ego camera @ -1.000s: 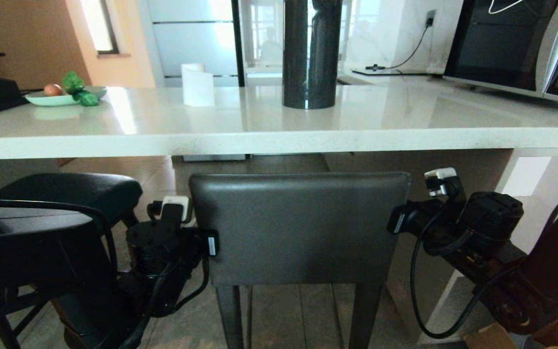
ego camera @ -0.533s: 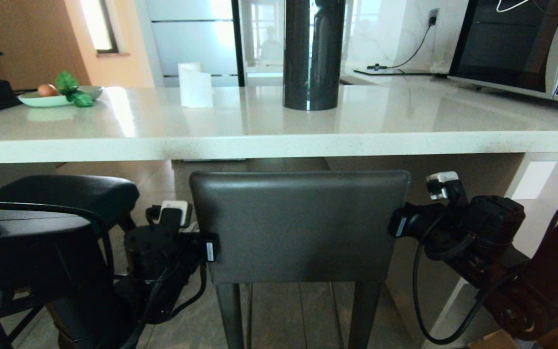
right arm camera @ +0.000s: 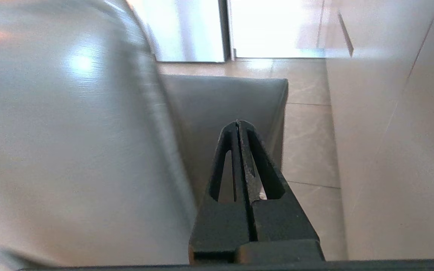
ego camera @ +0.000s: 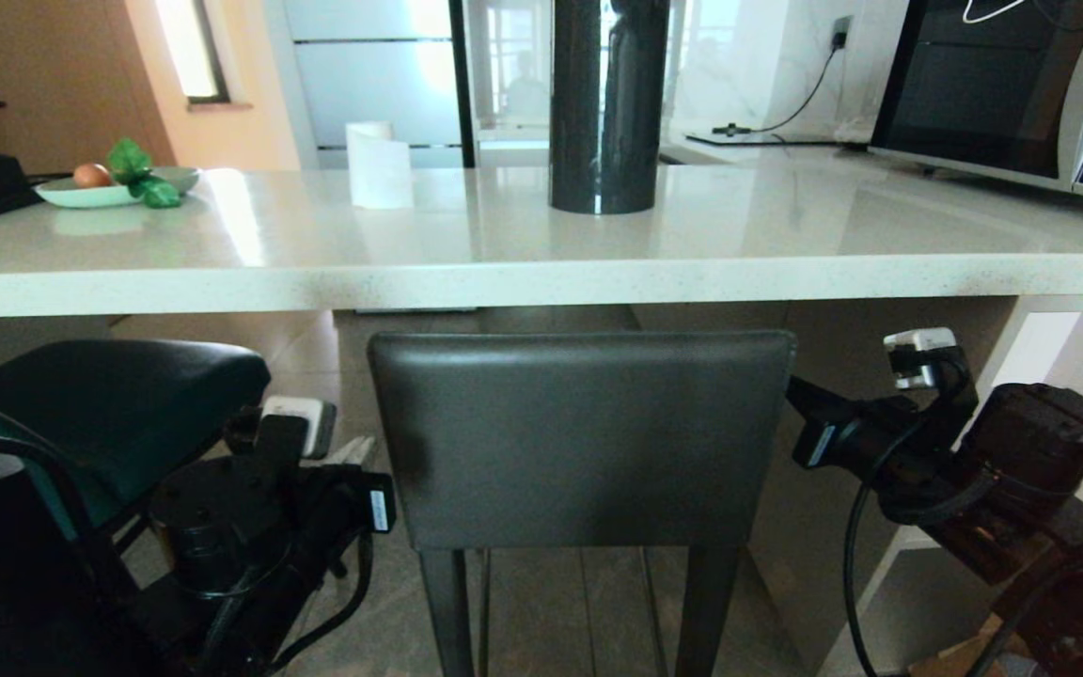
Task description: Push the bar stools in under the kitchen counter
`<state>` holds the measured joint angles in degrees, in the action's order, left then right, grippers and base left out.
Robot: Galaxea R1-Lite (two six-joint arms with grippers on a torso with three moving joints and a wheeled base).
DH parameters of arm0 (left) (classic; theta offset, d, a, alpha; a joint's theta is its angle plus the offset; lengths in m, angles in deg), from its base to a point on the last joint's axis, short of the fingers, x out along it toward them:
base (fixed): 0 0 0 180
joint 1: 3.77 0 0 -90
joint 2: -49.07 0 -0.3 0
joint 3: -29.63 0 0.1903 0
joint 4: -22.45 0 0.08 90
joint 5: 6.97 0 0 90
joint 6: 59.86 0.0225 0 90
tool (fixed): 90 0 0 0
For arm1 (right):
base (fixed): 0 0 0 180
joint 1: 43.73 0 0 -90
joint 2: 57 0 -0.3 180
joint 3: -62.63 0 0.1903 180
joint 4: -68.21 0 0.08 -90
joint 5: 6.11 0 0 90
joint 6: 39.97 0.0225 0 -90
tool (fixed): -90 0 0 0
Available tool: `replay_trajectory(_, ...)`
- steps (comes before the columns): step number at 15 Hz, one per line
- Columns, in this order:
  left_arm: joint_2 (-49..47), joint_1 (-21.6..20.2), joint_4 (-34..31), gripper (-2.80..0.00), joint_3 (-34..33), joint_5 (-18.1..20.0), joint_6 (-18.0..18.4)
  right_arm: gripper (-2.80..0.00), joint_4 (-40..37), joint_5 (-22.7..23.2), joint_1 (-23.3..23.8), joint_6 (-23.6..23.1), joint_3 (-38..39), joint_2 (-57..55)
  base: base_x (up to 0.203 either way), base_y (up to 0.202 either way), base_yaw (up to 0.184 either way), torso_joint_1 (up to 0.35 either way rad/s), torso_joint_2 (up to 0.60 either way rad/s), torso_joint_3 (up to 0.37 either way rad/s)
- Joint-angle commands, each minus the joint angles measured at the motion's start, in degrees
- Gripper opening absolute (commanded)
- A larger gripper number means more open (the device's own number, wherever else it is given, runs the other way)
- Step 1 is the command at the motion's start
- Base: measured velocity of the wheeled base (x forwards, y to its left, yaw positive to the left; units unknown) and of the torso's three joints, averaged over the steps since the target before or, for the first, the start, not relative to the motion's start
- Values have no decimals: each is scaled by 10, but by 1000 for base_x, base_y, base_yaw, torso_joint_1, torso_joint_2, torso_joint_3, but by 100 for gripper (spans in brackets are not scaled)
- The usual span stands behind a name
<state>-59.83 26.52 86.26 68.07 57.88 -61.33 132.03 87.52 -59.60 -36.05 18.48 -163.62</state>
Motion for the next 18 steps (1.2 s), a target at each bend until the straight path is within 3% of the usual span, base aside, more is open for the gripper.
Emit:
replay_trajectory(1, 66, -2, 5, -280, -43, -4, 1, -280, 5, -4, 1, 10, 40, 82, 0, 0, 0, 0, 0, 0)
replay_trajectory(5, 189, -9, 5, -280, -93, -11, 9, -280, 2, -12, 10, 7, 107, 228, 0, 0, 0, 0, 0, 0)
replay_trajectory(8, 294, -13, -25, -280, -102, -49, 35, -280, -89, -13, 41, -8, 121, 373, 0, 0, 0, 0, 0, 0)
replay_trajectory(10, 367, -40, -83, -280, -98, -64, 53, -280, -235, -13, 53, -11, 96, 494, 0, 0, 0, 0, 0, 0)
replay_trajectory(14, 521, -138, -230, -280, -65, -68, 90, -280, -624, -6, 78, -12, -7, 720, 0, 0, 0, 0, 0, 0)
replay_trajectory(16, 601, -203, -312, -280, -49, -66, 106, -280, -719, -2, 106, -12, -33, 798, 0, 0, 0, 0, 0, 0)
replay_trajectory(18, 677, -238, -365, -280, -42, -51, 129, -280, -809, 8, 133, -13, -62, 853, 0, 0, 0, 0, 0, 0)
